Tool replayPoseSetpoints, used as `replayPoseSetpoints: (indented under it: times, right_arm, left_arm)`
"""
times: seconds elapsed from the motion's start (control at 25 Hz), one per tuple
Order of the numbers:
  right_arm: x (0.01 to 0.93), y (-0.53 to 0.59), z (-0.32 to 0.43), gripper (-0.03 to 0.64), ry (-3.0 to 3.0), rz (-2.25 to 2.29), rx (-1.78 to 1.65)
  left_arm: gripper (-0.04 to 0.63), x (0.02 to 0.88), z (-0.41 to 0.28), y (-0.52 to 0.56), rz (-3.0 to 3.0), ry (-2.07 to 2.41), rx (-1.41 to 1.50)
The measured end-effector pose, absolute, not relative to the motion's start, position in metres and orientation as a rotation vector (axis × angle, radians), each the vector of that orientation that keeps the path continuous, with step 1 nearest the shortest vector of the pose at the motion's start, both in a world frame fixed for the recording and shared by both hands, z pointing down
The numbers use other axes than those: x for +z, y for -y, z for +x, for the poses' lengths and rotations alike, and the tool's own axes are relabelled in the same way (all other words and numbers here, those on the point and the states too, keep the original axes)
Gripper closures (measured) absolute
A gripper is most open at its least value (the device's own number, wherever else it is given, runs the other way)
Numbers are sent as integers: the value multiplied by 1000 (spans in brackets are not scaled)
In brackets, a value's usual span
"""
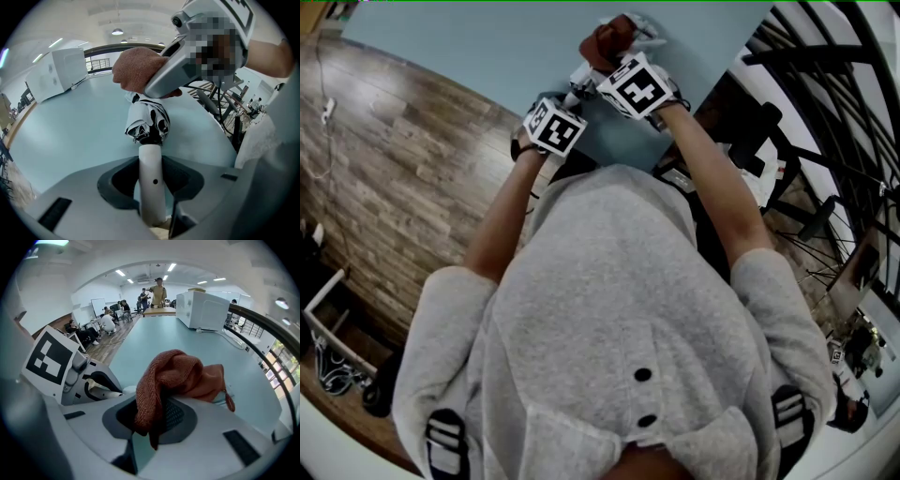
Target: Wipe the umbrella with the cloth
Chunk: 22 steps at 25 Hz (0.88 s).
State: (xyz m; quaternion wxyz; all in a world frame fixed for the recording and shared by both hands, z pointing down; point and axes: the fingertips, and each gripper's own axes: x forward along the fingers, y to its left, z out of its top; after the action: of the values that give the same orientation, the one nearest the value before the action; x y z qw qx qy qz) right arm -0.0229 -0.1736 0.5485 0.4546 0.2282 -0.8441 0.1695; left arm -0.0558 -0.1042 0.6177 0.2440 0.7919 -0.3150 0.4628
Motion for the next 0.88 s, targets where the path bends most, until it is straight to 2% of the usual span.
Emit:
replayPoseSetpoints:
  times: [0.88]
  right_arm:
    - [543,150,-58,537,2154,429,760]
  left_arm:
    - [439,616,-57,102,2168,852,1255]
